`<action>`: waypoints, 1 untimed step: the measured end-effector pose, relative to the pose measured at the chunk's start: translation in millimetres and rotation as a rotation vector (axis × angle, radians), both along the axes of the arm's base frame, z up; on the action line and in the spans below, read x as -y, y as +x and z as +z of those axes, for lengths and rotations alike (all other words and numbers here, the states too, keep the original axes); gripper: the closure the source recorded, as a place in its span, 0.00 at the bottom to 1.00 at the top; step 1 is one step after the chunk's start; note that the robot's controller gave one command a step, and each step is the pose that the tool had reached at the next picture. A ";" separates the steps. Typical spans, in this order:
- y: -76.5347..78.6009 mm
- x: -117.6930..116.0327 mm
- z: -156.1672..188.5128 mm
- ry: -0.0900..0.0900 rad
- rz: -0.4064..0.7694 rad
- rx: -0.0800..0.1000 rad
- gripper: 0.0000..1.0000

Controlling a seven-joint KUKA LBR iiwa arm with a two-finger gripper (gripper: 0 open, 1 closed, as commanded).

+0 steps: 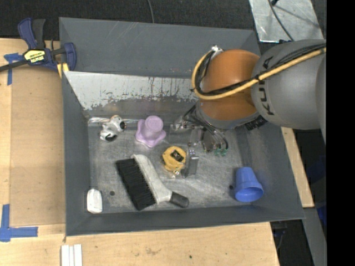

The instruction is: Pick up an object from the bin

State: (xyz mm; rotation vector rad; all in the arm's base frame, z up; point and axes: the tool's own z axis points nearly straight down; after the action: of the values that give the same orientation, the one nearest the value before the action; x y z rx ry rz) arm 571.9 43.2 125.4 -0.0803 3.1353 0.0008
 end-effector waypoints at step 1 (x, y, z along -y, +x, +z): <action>-6.7 -2.8 -36.6 0.000 -0.081 -0.001 0.00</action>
Offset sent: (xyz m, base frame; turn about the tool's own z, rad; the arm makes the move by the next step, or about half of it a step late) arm -0.0062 0.0033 -0.0554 -0.0070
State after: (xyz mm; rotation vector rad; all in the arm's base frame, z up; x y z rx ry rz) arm 565.1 46.0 88.8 0.0474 3.1369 0.0009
